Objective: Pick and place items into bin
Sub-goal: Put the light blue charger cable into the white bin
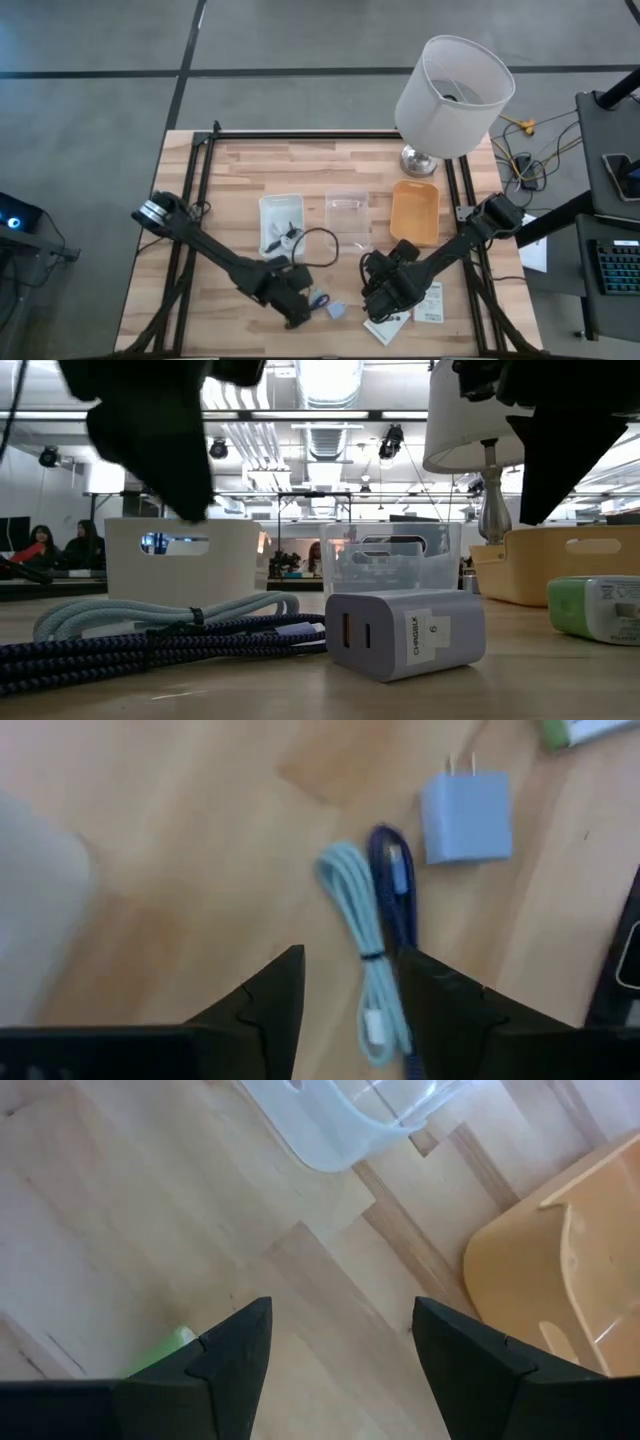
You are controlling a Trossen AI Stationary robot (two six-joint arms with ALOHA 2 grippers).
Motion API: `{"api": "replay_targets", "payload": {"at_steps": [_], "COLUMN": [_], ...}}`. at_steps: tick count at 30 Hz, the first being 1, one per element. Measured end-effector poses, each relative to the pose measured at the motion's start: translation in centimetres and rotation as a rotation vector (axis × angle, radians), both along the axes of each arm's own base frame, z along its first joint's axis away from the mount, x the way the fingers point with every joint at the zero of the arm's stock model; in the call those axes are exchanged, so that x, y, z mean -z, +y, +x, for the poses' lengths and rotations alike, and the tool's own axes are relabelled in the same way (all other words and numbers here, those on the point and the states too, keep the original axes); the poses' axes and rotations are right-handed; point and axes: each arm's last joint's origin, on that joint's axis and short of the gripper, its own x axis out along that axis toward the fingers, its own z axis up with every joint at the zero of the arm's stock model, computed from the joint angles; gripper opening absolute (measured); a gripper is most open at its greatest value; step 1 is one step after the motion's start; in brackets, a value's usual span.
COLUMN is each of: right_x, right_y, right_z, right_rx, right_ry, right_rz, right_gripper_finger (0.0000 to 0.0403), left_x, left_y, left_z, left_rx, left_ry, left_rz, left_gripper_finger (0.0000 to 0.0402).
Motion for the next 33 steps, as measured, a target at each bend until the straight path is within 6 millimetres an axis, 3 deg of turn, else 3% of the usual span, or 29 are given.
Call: {"api": "replay_targets", "payload": {"at_steps": [11,19,26,29,33], "right_x": [0.0,0.0,0.0,0.0,0.1], "right_y": [0.6,0.7,0.7,0.7,0.7], "right_z": [-0.5,-0.6,-0.6,-0.6,-0.6], "right_rx": [0.003,0.007,0.002,0.002,-0.001], "right_ry": [0.011,0.016,0.026,0.026,0.027], "right_rz": [0.016,0.022,0.032,0.032,0.031], "right_gripper_finger": [0.0228,0.0228,0.0228,0.0228,0.0228], "left_x": [1.6,4.5,4.9,5.1,5.4], "left_y": [-1.0,-0.8,-0.8,-0.8,-0.7], "left_z": [1.8,2.3,2.4,2.4,2.3], "left_rx": [-0.048,-0.061,-0.036,-0.014,-0.008], "left_ry": [0.026,0.107,0.113,0.117,0.123], "left_rz": [-0.120,-0.096,-0.079,-0.066,-0.057], "left_gripper_finger": [0.0185,0.0186,0.0186,0.0171,0.0122]}}
